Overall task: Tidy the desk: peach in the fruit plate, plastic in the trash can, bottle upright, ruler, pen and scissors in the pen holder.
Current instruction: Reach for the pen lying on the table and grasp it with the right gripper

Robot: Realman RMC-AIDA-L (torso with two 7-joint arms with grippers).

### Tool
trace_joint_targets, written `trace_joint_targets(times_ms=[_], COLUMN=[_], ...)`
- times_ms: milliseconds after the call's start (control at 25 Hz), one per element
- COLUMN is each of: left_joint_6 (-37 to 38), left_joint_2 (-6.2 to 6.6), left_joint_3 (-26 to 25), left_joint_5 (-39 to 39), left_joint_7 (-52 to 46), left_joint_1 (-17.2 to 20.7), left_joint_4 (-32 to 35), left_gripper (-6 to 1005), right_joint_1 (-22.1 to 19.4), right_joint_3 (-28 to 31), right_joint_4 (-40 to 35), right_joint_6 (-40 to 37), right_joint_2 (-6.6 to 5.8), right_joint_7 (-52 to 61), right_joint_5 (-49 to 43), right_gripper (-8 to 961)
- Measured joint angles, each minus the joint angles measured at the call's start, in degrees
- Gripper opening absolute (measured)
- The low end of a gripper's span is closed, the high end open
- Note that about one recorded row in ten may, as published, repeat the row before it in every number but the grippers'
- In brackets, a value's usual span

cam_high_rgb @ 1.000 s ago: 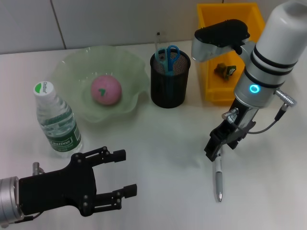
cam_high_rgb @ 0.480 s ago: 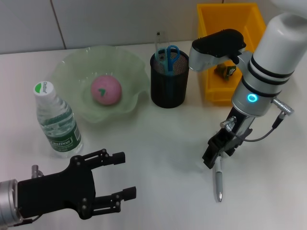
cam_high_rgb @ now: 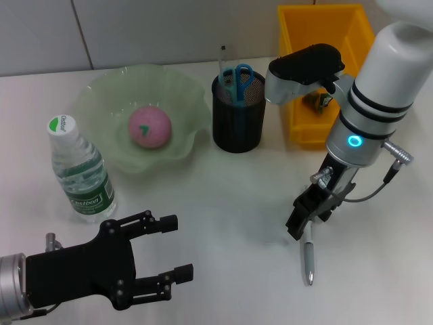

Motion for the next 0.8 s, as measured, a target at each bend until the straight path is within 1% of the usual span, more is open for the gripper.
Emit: trace_joint_targets(times_ms=[120,360,600,800], left_joint_6=[0.00,0.16,0.27,0.52], left_joint_2=[-0.01,-0.01,-0.01,0.01], left_joint_3=[0.00,0.00,0.00,-0.04], left_joint_5=[-0.01,-0.01,-0.01,0.00], left_joint_7=[0.00,0.01,0.00,-0.24], left_joint_1=[-0.06,-0.10,-0.10,-0.20], left_joint_4=[0.00,0.00,0.00,0.00], left_gripper=[789,789,789,789], right_joint_1=[0.00,0.14,0.42,0.57], right_joint_3=[-0.14,-2.95,-3.44,-6.29], right_joint_4=[-0.10,-0.33,-0.39,-0.59], right_joint_6=[0.15,0.53,0.52,0.60], right_joint_2=[0.00,0.01,0.05,0.09], right_joint_7=[-0.02,-0.05,-0.16,-0.33], right_joint_5=[0.00,0.00,0.06,0.80], right_gripper=[684,683,683,682])
